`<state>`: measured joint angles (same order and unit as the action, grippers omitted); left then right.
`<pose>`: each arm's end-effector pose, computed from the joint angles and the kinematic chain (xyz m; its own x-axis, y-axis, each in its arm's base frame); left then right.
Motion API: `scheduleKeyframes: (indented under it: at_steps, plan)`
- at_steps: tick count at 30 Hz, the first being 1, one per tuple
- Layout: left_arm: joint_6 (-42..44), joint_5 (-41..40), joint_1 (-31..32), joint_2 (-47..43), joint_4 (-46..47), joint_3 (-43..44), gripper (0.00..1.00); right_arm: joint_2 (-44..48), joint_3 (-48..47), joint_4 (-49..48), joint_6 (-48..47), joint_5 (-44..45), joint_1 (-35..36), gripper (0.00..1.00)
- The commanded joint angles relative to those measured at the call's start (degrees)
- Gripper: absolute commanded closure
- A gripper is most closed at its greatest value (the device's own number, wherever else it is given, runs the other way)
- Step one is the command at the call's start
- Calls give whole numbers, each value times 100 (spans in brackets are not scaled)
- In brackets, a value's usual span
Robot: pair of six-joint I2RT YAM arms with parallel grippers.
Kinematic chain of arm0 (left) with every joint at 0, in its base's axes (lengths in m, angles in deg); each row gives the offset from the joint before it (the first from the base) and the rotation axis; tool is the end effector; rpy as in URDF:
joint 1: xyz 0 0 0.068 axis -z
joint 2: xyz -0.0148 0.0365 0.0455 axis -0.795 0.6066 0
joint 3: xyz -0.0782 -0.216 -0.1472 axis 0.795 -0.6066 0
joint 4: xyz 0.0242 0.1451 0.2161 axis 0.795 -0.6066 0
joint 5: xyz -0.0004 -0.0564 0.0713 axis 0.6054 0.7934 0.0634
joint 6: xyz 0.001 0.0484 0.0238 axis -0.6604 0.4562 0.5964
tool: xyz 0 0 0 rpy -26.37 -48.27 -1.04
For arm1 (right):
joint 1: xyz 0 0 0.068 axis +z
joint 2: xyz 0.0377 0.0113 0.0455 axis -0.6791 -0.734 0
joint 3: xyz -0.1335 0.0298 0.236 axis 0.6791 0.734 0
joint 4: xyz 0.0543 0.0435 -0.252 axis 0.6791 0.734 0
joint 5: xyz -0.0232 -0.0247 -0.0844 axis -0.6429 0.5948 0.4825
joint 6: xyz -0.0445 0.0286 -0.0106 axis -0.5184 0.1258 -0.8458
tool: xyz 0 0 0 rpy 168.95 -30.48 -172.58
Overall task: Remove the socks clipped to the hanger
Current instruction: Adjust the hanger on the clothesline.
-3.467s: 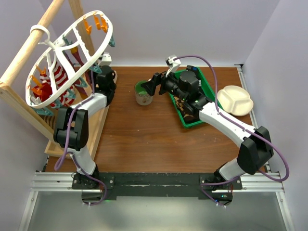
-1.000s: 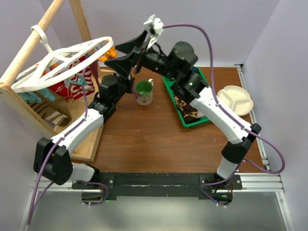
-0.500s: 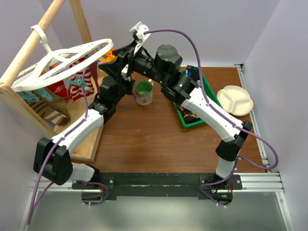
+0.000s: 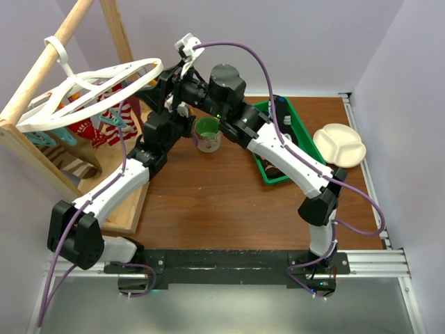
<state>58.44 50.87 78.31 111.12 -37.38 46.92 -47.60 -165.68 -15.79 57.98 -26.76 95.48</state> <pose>0.2903 -0.1378 0.3328 -0.1612 -0.0272 -0.9865 0.3812 0.9203 -0.0877 0.2591 0.3523 0.5159 -0.0759 0.3104 -0.9476 -0.9082 0.3708 0.1942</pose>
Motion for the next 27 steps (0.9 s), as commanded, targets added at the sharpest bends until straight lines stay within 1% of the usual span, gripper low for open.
scheduleKeyframes:
  at_steps: [1,3,4,7,8,11,15,17,21,24,27]
  plan:
    - [-127,208,63,-191,-41,-23,100,296,153,-700,209,-25,-6,22]
    - [-153,209,72,-226,-111,-32,100,384,337,-937,279,-34,3,26]
    - [-188,217,72,-235,-138,-32,100,393,364,-991,297,-51,3,31]
    - [-276,217,63,-296,-182,-67,100,402,426,-1079,288,-34,11,40]
    - [-303,217,72,-349,-191,-93,100,393,417,-1070,262,45,29,47]
    - [-355,332,72,-419,-217,-128,100,393,469,-1044,130,203,64,56]
    - [-408,384,63,-507,-287,-128,100,454,592,-991,-107,457,99,64]
    - [-443,445,63,-586,-331,-137,100,533,706,-1000,-169,590,117,64]
    - [-470,586,72,-736,-384,-181,100,691,838,-974,-432,1142,178,66]
    - [-470,752,72,-841,-437,-190,100,858,1032,-1052,-529,1292,187,66]
    - [-444,937,72,-903,-489,-181,100,1034,1234,-1166,-582,1302,196,64]
